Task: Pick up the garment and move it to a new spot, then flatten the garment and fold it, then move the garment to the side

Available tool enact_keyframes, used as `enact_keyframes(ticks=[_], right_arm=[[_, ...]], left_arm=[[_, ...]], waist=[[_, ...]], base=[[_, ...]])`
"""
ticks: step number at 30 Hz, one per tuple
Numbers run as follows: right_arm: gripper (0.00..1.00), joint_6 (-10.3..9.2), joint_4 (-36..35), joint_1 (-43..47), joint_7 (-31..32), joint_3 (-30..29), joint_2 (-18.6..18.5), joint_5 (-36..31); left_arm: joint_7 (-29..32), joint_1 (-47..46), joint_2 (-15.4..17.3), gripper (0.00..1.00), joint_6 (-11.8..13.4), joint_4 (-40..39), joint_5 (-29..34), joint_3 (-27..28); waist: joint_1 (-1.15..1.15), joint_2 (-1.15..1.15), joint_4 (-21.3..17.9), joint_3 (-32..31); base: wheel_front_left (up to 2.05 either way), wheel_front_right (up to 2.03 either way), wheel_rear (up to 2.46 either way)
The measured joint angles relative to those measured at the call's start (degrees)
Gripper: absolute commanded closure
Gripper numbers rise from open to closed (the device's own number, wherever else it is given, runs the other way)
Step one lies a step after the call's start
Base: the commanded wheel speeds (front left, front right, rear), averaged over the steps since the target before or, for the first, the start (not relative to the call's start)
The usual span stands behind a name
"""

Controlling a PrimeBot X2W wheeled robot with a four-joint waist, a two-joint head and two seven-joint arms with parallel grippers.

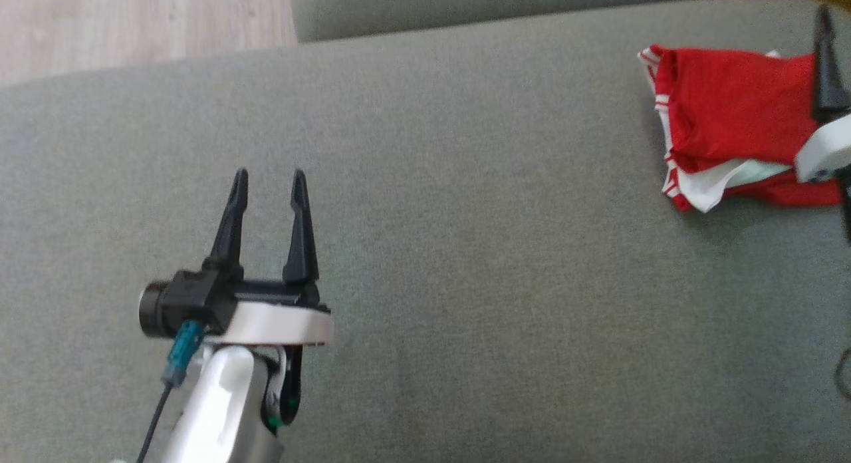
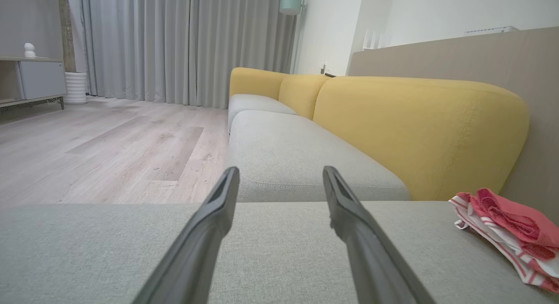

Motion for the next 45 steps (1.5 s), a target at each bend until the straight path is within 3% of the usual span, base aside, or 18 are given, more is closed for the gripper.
enact_keyframes(ticks=[9,15,25,45], right_arm=[[0.00,0.00,-12.2,13.4,-2.2,-3.3,10.5,4.8],[0.00,0.00,-13.4,21.7,-4.1,-3.6,15.0,7.3],[0.00,0.00,-11.5,32.9,-8.5,-1.6,16.2,10.1],[0.00,0.00,-11.0,33.3,-9.5,0.6,16.3,11.2]], left_arm=[[-0.2,3.9,0.0,0.00,-0.3,0.9,-1.0,0.5],[-0.2,6.2,0.0,0.00,-0.2,0.6,-1.0,0.5],[-0.2,10.0,0.0,0.00,-0.3,0.3,-0.9,0.5],[-0.2,11.4,0.1,0.00,-0.3,-1.7,-3.6,2.7]], waist=[[-0.01,0.00,1.3,-6.1],[-0.01,0.00,2.7,-8.0],[0.00,0.00,4.4,-9.0],[0.01,0.00,3.8,-9.2]], base=[[0.00,0.00,0.00],[0.00,0.00,0.00],[0.00,0.00,0.00],[0.00,0.00,0.00]])
